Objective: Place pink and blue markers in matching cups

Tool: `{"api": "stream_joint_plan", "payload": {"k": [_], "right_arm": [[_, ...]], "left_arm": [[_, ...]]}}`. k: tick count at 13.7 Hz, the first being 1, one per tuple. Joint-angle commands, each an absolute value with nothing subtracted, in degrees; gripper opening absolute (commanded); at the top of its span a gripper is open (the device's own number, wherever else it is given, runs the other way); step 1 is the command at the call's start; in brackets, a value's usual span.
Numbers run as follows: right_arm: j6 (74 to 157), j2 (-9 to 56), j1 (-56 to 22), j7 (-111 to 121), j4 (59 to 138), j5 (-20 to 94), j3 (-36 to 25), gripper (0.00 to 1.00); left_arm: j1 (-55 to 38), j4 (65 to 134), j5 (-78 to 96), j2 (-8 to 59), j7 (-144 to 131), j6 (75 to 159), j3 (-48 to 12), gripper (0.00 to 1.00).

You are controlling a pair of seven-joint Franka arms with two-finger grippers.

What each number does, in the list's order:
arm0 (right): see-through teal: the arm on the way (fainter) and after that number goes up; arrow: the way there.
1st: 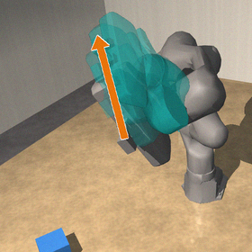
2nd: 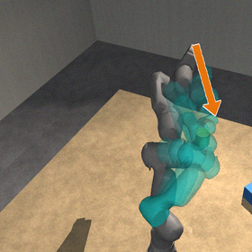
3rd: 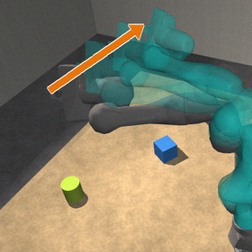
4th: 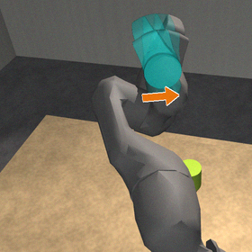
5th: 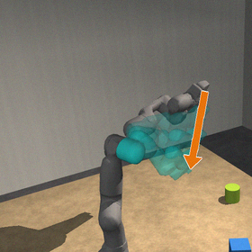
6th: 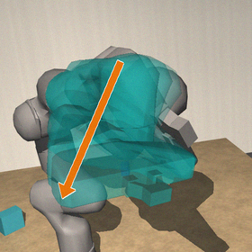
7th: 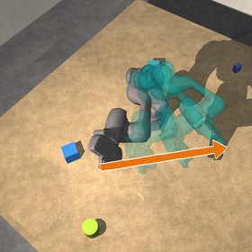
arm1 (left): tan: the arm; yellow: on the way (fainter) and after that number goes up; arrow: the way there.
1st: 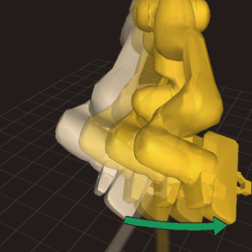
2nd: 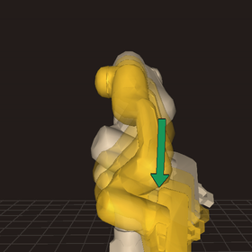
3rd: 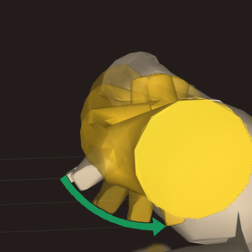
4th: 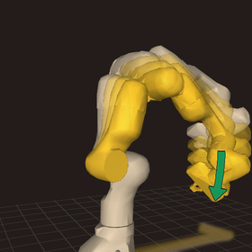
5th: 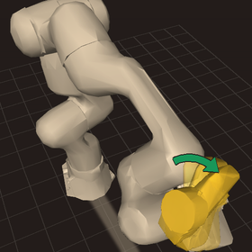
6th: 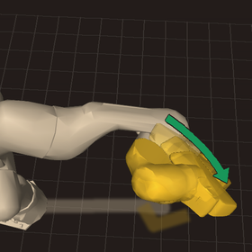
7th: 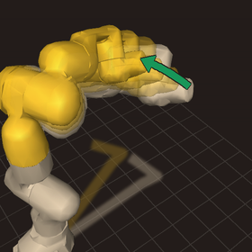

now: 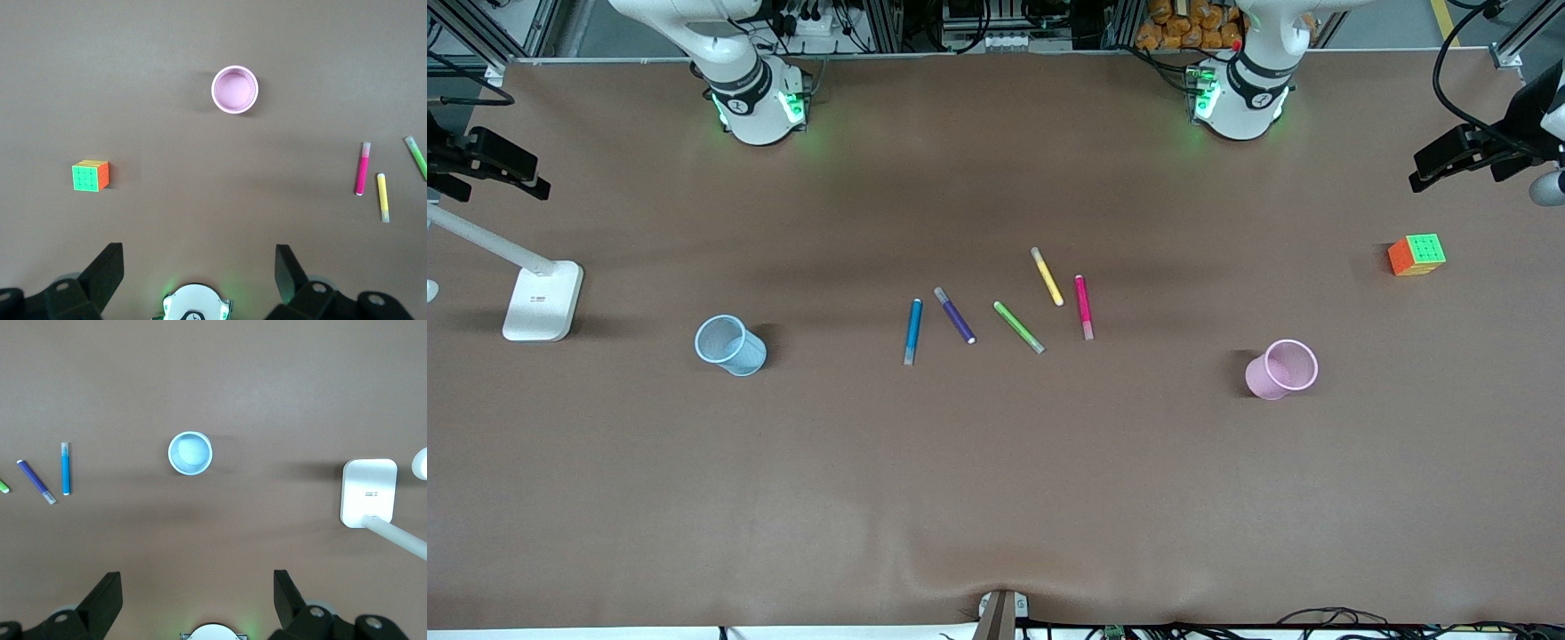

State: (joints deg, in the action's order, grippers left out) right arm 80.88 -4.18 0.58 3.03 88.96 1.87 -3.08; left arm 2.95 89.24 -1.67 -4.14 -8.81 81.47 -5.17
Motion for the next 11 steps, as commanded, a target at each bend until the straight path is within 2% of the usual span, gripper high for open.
{"api": "stream_joint_plan", "payload": {"k": [1,7,11], "right_arm": [[80.33,-4.22,1.23,3.16,88.33,1.49,-2.37,1.00],[79.98,-4.22,1.06,3.16,88.33,1.49,-2.29,1.00],[79.89,-4.22,1.14,3.16,88.33,1.49,-2.29,1.00]], "left_arm": [[2.73,83.85,-1.50,0.61,-8.26,79.63,-6.15,1.00],[1.41,84.46,-0.36,7.10,-9.05,79.37,-10.28,1.00],[-3.59,83.24,0.35,15.71,-15.72,80.50,-11.34,1.00]]}}
